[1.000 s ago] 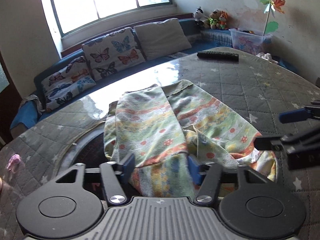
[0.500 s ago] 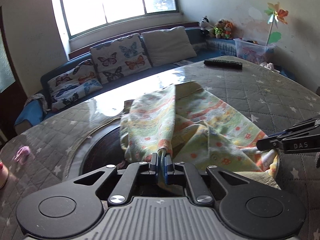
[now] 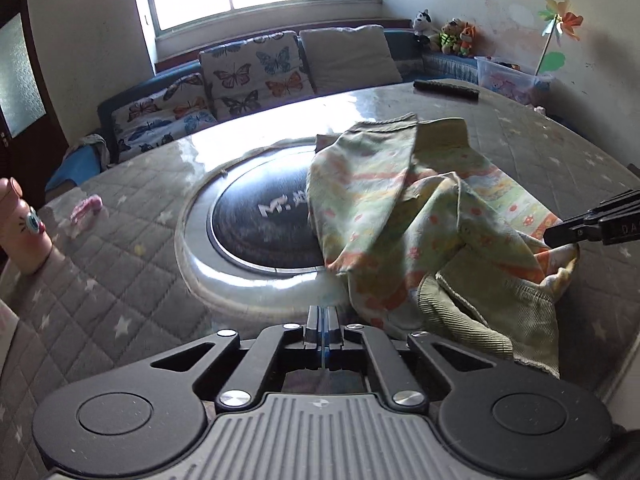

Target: Fold clothes

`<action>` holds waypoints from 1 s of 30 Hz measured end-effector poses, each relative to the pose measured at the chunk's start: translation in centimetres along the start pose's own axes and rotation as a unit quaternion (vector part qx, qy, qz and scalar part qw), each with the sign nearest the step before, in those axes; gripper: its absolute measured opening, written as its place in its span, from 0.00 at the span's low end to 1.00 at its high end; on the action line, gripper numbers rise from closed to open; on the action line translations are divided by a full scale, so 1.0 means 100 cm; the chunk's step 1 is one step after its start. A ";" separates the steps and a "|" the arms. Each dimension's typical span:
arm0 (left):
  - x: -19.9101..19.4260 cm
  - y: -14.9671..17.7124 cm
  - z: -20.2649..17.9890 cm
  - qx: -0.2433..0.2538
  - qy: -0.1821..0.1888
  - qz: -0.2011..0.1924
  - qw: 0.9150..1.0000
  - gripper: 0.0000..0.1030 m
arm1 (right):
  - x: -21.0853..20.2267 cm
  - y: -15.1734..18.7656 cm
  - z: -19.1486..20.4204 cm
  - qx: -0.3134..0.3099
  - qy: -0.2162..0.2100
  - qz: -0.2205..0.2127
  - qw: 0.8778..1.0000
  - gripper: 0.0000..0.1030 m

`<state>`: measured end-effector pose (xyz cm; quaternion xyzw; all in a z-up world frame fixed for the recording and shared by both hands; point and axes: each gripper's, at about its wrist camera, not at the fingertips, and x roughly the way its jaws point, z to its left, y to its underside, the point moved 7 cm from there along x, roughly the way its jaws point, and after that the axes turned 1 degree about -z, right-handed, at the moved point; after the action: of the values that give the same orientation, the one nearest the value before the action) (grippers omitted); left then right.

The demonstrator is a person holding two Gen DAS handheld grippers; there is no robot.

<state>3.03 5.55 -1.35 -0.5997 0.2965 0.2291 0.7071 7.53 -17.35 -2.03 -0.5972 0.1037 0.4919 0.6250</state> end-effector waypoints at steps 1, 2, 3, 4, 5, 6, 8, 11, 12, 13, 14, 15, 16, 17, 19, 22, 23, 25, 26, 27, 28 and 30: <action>-0.002 0.001 0.000 -0.001 0.003 0.001 1.000 0.03 | -0.002 0.003 0.000 0.000 -0.001 0.004 1.000 0.07; -0.001 -0.002 -0.001 0.001 0.005 -0.003 1.000 0.03 | -0.005 0.006 0.000 0.000 -0.001 0.009 1.000 0.07; 0.000 -0.006 -0.003 0.003 0.006 -0.008 1.000 0.03 | -0.007 0.008 0.000 0.001 -0.001 0.012 1.000 0.09; 0.001 -0.010 -0.005 0.006 0.008 -0.014 1.000 0.05 | -0.007 0.008 -0.001 0.002 0.001 0.012 1.000 0.10; 0.002 -0.015 -0.007 0.008 0.010 -0.019 1.000 0.11 | -0.009 0.008 -0.003 0.006 0.003 0.012 1.000 0.13; 0.004 -0.020 -0.009 0.011 0.011 -0.026 1.000 0.17 | -0.010 0.008 -0.005 0.009 0.006 0.011 1.000 0.16; 0.009 -0.035 -0.017 0.023 0.014 -0.042 0.999 0.40 | -0.011 0.004 -0.010 0.015 0.013 0.004 1.000 0.17; 0.020 -0.061 -0.032 0.049 0.023 -0.062 0.997 0.41 | -0.007 -0.005 -0.026 0.028 0.028 -0.011 0.999 0.17; 0.025 -0.070 -0.037 0.056 0.027 -0.067 0.996 0.41 | -0.005 -0.010 -0.033 0.033 0.034 -0.016 0.999 0.17; 0.032 -0.078 -0.041 0.061 0.030 -0.069 0.995 0.41 | -0.002 -0.016 -0.039 0.036 0.040 -0.021 0.998 0.17; 0.039 -0.086 -0.046 0.067 0.034 -0.072 0.995 0.41 | 0.001 -0.022 -0.046 0.039 0.046 -0.026 0.998 0.17; 0.046 -0.093 -0.051 0.074 0.036 -0.074 0.994 0.41 | 0.004 -0.027 -0.053 0.043 0.052 -0.032 0.997 0.17; 0.053 -0.100 -0.055 0.081 0.036 -0.073 0.993 0.41 | 0.007 -0.033 -0.059 0.045 0.058 -0.037 0.997 0.17; 0.061 -0.105 -0.061 0.091 0.038 -0.072 0.993 0.41 | 0.011 -0.040 -0.065 0.046 0.064 -0.042 0.996 0.17; 0.076 -0.116 -0.073 0.110 0.042 -0.068 0.991 0.41 | 0.019 -0.052 -0.077 0.048 0.075 -0.050 0.995 0.17; 0.100 -0.126 -0.088 0.131 0.052 -0.056 0.988 0.40 | 0.033 -0.068 -0.091 0.047 0.086 -0.059 0.993 0.18; 0.107 -0.126 -0.090 0.134 0.052 -0.050 0.988 0.40 | 0.039 -0.072 -0.095 0.047 0.091 -0.060 0.993 0.20; 0.122 -0.127 -0.094 0.140 0.052 -0.038 0.988 0.40 | 0.048 -0.079 -0.101 0.049 0.096 -0.060 0.992 0.23; 0.129 -0.128 -0.096 0.143 0.052 -0.032 0.988 0.40 | 0.055 -0.083 -0.104 0.051 0.096 -0.060 0.992 0.23; 0.135 -0.128 -0.097 0.146 0.052 -0.027 0.988 0.40 | 0.061 -0.087 -0.107 0.054 0.096 -0.061 0.992 0.23; 0.139 -0.129 -0.098 0.149 0.049 -0.025 0.987 0.40 | 0.067 -0.090 -0.109 0.055 0.097 -0.061 0.992 0.23; 0.146 -0.129 -0.100 0.154 0.044 -0.021 0.987 0.40 | 0.073 -0.094 -0.110 0.051 0.103 -0.063 0.991 0.24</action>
<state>20.89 -7.00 -3.33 -0.4990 0.3463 0.1392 0.7821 23.12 -21.27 -4.11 -0.6171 0.1550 0.3818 0.6704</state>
